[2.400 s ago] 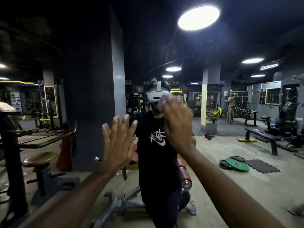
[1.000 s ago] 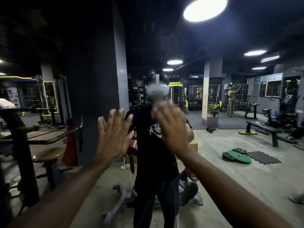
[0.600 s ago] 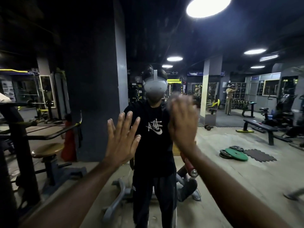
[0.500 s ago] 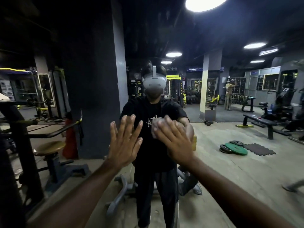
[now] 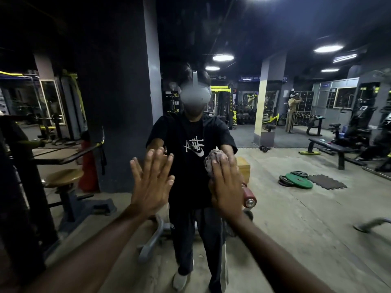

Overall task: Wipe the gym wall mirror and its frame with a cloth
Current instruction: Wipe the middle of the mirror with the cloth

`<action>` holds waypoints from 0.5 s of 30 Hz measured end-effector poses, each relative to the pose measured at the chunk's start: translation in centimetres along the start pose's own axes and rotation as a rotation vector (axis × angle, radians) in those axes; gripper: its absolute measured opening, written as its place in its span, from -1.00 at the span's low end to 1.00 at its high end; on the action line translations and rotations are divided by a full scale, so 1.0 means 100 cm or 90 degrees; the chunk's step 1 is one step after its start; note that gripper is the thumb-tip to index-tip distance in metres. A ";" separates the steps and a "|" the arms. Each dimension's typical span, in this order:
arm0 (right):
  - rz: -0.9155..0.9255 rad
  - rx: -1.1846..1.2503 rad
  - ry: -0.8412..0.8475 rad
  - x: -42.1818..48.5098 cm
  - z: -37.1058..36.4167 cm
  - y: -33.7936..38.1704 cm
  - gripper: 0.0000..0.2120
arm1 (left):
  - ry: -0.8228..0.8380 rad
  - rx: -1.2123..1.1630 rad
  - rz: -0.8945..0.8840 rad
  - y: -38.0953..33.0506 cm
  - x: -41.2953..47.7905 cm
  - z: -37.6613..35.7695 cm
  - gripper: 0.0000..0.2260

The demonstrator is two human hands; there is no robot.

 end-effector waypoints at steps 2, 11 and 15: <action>-0.023 -0.005 -0.008 0.007 0.020 -0.041 -0.42 | -0.014 -0.015 0.043 0.034 0.004 0.009 -0.41; 0.167 0.000 0.015 0.025 -0.020 0.071 -0.36 | -0.002 0.019 0.039 0.059 0.009 0.020 -0.44; -0.110 0.030 -0.124 0.061 0.017 0.008 -0.38 | -0.018 0.034 0.072 0.103 0.023 0.037 -0.41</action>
Point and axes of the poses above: each hand's wrist, its own x-axis towards the middle knuckle, its own z-axis out of the back of the hand, y = z × x, the point moved 10 cm from there along x, towards the middle knuckle, and after that the axes turned 3 degrees about y, right-handed, at the moved point
